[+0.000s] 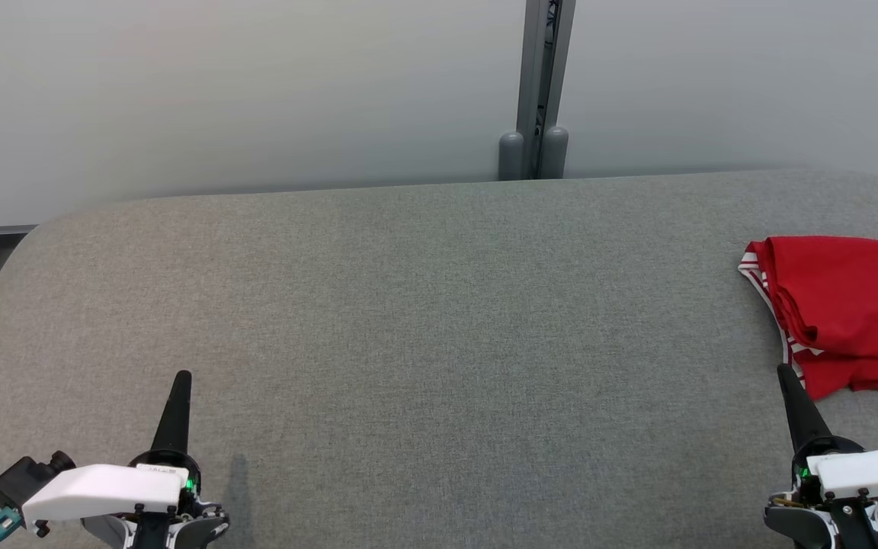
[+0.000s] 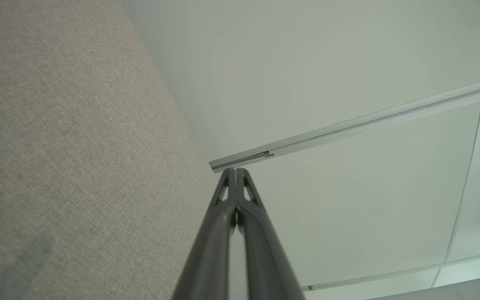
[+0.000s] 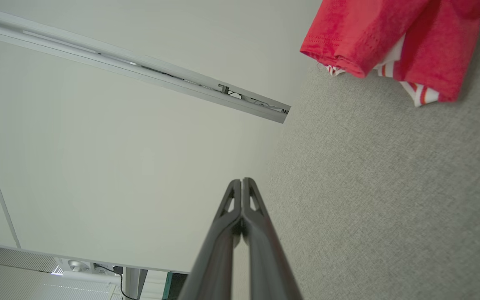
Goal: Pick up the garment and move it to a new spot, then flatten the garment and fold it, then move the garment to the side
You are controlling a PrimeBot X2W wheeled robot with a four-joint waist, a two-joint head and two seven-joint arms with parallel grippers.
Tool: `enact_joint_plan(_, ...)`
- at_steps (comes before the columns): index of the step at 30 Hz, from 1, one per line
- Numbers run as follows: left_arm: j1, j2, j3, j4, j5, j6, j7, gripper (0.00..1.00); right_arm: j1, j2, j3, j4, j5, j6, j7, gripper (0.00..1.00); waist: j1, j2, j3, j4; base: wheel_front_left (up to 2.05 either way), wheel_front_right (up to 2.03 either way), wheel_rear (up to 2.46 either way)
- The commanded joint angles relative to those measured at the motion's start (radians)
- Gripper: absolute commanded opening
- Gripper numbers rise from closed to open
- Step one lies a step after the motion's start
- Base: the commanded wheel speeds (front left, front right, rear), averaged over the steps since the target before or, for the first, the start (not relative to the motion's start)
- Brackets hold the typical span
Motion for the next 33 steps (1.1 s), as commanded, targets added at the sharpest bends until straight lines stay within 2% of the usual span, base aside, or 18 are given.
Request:
enact_joint_plan(1,-0.023,0.004,0.011,-0.008,-0.025,-0.012,0.008,0.0,-0.02,-0.01,-0.005,-0.004,0.026,0.001,0.007,0.0,0.0,-0.0001,0.0,0.0,0.0,0.0,0.0)
enact_joint_plan(33,-0.047,-0.004,0.074,-0.006,-0.237,-0.063,0.064,0.0,-0.035,-0.012,-0.025,0.006,0.259,0.001,0.058,0.0,0.0,-0.0001,0.003,-0.01,0.0,0.0,0.0)
